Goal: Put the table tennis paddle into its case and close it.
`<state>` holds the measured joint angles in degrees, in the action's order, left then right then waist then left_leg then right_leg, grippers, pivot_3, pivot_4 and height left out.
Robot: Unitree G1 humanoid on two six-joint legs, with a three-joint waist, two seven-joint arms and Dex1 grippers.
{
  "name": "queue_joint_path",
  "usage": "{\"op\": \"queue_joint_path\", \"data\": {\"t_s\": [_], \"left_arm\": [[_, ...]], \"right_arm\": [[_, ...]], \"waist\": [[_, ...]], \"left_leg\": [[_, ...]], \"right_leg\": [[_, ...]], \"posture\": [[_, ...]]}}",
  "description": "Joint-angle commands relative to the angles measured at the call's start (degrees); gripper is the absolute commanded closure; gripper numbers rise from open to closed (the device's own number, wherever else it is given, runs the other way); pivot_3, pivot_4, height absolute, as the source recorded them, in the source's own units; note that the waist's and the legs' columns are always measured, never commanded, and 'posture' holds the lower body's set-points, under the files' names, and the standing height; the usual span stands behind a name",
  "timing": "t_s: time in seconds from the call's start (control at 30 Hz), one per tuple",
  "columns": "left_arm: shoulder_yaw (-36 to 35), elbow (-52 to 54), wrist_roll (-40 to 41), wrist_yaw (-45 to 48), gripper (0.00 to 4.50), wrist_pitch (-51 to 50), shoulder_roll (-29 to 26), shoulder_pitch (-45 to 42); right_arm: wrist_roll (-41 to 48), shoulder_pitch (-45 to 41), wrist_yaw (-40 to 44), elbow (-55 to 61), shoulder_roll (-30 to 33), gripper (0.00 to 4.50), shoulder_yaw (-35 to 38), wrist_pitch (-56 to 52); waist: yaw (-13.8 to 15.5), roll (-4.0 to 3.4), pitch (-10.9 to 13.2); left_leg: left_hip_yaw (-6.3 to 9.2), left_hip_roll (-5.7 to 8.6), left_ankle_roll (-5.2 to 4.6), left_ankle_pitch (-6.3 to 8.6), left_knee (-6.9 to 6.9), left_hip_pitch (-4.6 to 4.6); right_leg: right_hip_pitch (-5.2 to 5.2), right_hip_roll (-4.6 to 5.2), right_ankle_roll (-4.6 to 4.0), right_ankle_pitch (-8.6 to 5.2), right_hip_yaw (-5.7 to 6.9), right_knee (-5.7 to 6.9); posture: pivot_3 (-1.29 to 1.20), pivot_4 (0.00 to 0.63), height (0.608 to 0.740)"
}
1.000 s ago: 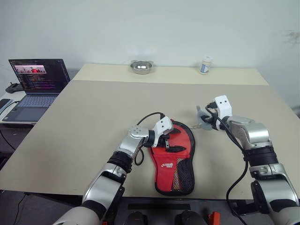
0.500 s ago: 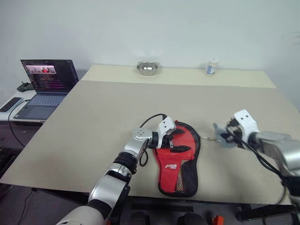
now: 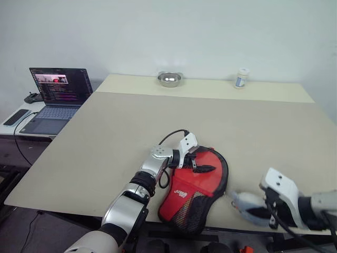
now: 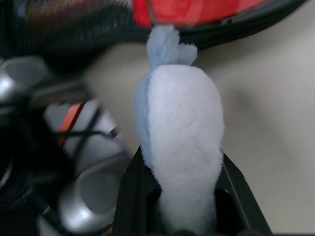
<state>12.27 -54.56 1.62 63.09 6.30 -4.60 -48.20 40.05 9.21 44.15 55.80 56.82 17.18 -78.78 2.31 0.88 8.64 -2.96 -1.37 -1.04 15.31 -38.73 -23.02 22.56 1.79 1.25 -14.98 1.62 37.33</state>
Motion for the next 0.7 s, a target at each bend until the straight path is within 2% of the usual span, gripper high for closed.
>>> {"op": "queue_joint_path", "data": {"t_s": [0.03, 0.2, 0.33, 0.57, 0.7], "left_arm": [[1.7, -5.0, -3.2, -1.6, 0.0, -1.3, -0.7, 2.2], [1.9, -5.0, -2.9, -1.8, 0.0, -1.2, -0.7, 2.2], [1.7, -5.0, -2.8, -2.0, 0.0, -1.2, -0.9, 2.0], [1.4, -3.8, -2.0, -1.9, 0.0, -1.4, -0.7, 1.8], [1.0, -1.9, -1.3, -1.9, 0.0, -1.7, -0.2, 1.7]], "right_arm": [[-0.1, 7.4, 2.3, 1.6, 3.7, 4.15, -1.8, 2.9], [-0.9, 3.0, -2.3, -2.5, 1.1, 4.16, -4.5, 6.5], [1.5, -0.7, -1.7, -4.9, 2.0, 4.17, -2.1, 6.1], [5.8, -6.8, -0.9, -8.6, 2.9, 1.82, 1.1, 5.0], [1.7, -13.8, -4.1, -16.8, 3.2, 0.44, 0.1, 6.9]], "waist": [[0.2, -0.15, -0.3], [0.0, 0.12, -0.6], [-0.6, 0.24, -0.6], [-1.0, 0.25, -0.6], [-1.0, 0.21, -0.6]], "left_leg": [[0.07, 0.02, -0.09, 0.09, 0.0, 0.01], [0.12, 0.62, -0.49, 0.46, -0.03, 0.02], [0.18, 0.76, -0.53, 0.47, -0.04, 0.03], [0.4, 0.74, -0.55, 0.45, -0.06, 0.1], [0.4, 0.77, -0.56, 0.45, -0.09, 0.1]], "right_leg": [[-0.21, 0.04, 0.1, 0.04, 0.12, -0.33], [-0.33, 0.74, 0.42, -0.14, 0.19, -0.38], [-0.39, 1.2, 0.49, -0.14, 0.31, -0.37], [-0.51, 1.24, 0.63, -0.22, 0.52, -0.34], [-0.51, 1.27, 0.57, -0.17, 0.51, -0.33]], "posture": [[0.0, 0.15, 0.74], [0.0, 0.15, 0.74], [0.0, 0.15, 0.74], [0.0, 0.15, 0.74], [0.0, 0.15, 0.74]]}}
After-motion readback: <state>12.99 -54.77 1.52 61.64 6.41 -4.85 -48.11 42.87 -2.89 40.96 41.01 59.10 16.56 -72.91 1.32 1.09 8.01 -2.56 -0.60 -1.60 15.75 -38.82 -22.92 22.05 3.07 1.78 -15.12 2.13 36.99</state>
